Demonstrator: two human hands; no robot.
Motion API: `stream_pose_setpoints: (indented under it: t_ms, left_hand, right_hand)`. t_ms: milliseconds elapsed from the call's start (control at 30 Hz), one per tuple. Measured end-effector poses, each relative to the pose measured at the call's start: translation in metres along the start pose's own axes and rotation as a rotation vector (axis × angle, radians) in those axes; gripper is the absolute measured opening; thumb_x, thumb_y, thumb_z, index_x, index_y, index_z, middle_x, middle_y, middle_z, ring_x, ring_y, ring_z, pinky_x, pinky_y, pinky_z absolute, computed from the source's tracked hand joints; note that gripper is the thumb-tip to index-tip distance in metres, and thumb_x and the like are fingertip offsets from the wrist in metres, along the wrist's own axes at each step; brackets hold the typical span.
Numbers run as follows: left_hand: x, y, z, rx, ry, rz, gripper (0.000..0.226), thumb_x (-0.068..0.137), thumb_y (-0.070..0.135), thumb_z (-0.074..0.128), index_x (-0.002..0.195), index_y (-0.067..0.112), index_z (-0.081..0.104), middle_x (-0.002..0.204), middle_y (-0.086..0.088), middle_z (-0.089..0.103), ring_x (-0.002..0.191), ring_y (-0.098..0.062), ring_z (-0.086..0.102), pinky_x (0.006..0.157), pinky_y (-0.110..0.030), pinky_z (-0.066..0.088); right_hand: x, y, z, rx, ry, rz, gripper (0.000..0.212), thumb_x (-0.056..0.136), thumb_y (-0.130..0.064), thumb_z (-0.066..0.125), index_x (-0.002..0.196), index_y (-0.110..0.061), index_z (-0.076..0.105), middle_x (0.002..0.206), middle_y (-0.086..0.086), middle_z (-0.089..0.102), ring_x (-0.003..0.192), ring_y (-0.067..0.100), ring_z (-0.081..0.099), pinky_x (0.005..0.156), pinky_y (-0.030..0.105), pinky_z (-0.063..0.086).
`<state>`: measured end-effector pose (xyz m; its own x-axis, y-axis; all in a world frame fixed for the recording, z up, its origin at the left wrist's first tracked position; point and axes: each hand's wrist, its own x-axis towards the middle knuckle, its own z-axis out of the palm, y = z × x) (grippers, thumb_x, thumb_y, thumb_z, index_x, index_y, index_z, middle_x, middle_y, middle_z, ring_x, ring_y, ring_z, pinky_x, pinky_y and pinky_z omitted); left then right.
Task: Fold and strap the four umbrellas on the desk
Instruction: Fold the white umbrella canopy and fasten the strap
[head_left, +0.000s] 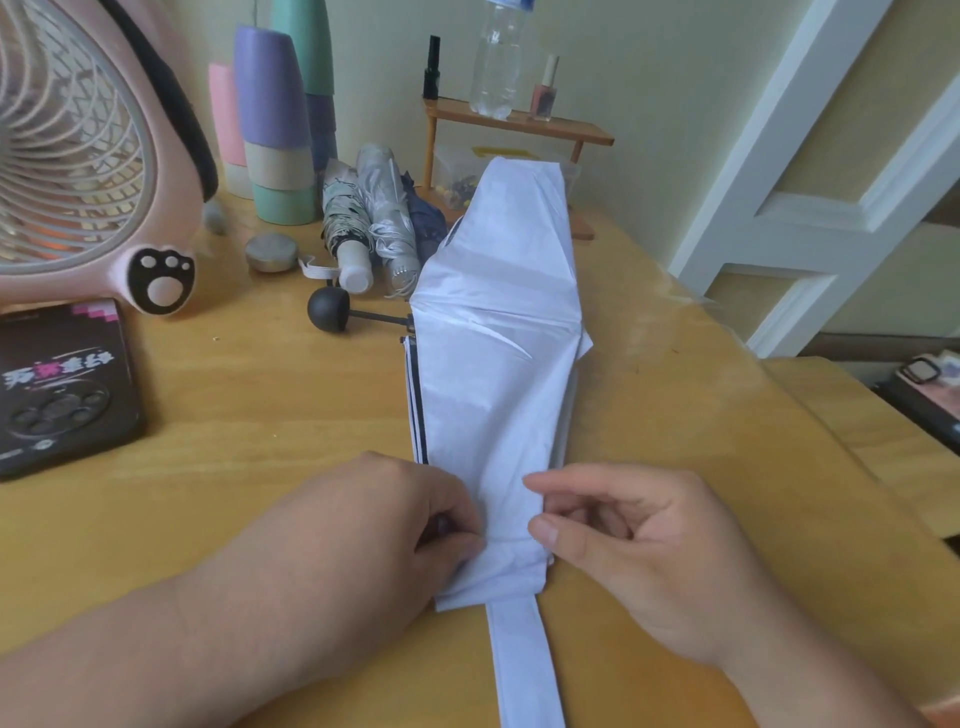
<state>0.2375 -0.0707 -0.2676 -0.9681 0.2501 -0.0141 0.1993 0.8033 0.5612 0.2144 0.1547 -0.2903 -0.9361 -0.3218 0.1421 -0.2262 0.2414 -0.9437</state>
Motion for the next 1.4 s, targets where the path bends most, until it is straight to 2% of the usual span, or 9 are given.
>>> stream_pose_setpoints:
  t_ms: [133,400,733,800,900,1033,1100,1200,1400]
  left_hand:
    - [0.0,-0.001,0.001,-0.142,-0.001,-0.021,0.009,0.084,0.049,0.074,0.083,0.046,0.065,0.079,0.036,0.06,0.067,0.005,0.058,0.058,-0.013,0.042]
    - [0.005,-0.007,0.002,-0.388,-0.027,-0.034,0.032,0.078,0.037,0.084,0.097,0.054,0.067,0.056,0.015,0.058,0.049,-0.003,0.049,0.05,-0.014,0.038]
    - [0.001,-0.004,-0.003,-0.239,-0.102,-0.037,0.035,0.081,0.045,0.08,0.107,0.058,0.06,0.077,0.023,0.066,0.063,0.0,0.059,0.062,-0.018,0.048]
    - [-0.001,0.0,-0.003,-0.085,-0.087,0.005,0.024,0.088,0.056,0.065,0.112,0.052,0.062,0.081,0.034,0.061,0.071,0.008,0.057,0.064,-0.012,0.043]
    - [-0.004,0.003,0.0,0.132,0.023,0.102,0.053,0.087,0.077,0.023,0.128,0.058,0.05,0.099,0.033,0.065,0.092,0.007,0.061,0.075,-0.014,0.048]
    - [0.0,-0.007,0.007,0.377,0.216,0.249,0.042,0.078,0.067,0.041,0.08,0.04,0.072,0.073,0.014,0.061,0.067,-0.011,0.062,0.048,-0.035,0.052]
    - [0.002,-0.008,0.008,0.454,0.245,0.311,0.034,0.077,0.063,0.05,0.072,0.035,0.07,0.093,0.013,0.061,0.086,-0.017,0.06,0.068,-0.036,0.051]
    - [0.007,-0.017,0.012,0.479,0.174,0.437,0.038,0.083,0.058,0.051,0.102,0.035,0.074,0.148,0.007,0.054,0.138,-0.022,0.05,0.108,-0.043,0.033]
    - [0.017,-0.034,0.025,0.647,0.163,0.523,0.058,0.089,0.056,0.044,0.133,0.026,0.068,0.151,0.001,0.052,0.141,-0.025,0.046,0.112,-0.05,0.026]
  right_hand:
    - [0.002,0.002,0.004,0.019,0.001,0.054,0.049,0.07,-0.033,0.085,0.118,-0.036,0.073,0.087,0.009,0.072,0.076,0.016,0.058,0.076,0.031,0.052]
    - [0.001,-0.007,-0.006,0.098,-0.155,0.067,0.081,0.076,-0.009,0.08,0.144,-0.036,0.045,0.09,0.003,0.073,0.069,0.016,0.044,0.067,0.023,0.042]
    - [-0.009,0.002,-0.007,-0.161,-0.164,0.039,0.042,0.08,-0.009,0.074,0.114,-0.035,0.075,0.08,-0.012,0.063,0.072,0.009,0.053,0.07,0.018,0.046]
    - [-0.012,0.003,-0.006,-0.326,-0.124,-0.033,0.035,0.078,-0.009,0.07,0.105,-0.029,0.079,0.081,-0.011,0.063,0.078,0.012,0.059,0.075,0.021,0.05]
    - [-0.018,0.009,0.0,-0.511,-0.037,-0.216,0.029,0.077,-0.008,0.066,0.097,-0.024,0.079,0.078,-0.012,0.061,0.082,0.015,0.06,0.073,0.029,0.052]
    - [-0.023,0.011,0.002,-0.647,0.013,-0.31,0.021,0.083,-0.023,0.063,0.099,-0.026,0.076,0.084,-0.017,0.051,0.087,0.01,0.055,0.076,0.023,0.048]
    - [-0.025,0.008,0.002,-0.711,0.031,-0.341,0.019,0.082,-0.024,0.064,0.098,-0.025,0.075,0.093,-0.014,0.051,0.094,0.009,0.052,0.079,0.025,0.047]
    - [-0.026,0.004,0.007,-0.802,0.059,-0.391,0.018,0.077,-0.018,0.065,0.091,-0.023,0.074,0.125,-0.005,0.058,0.12,0.016,0.052,0.091,0.038,0.049]
    - [-0.023,0.008,0.003,-0.891,0.046,-0.472,0.016,0.079,-0.023,0.062,0.089,-0.022,0.076,0.129,-0.004,0.066,0.132,0.015,0.055,0.098,0.037,0.049]
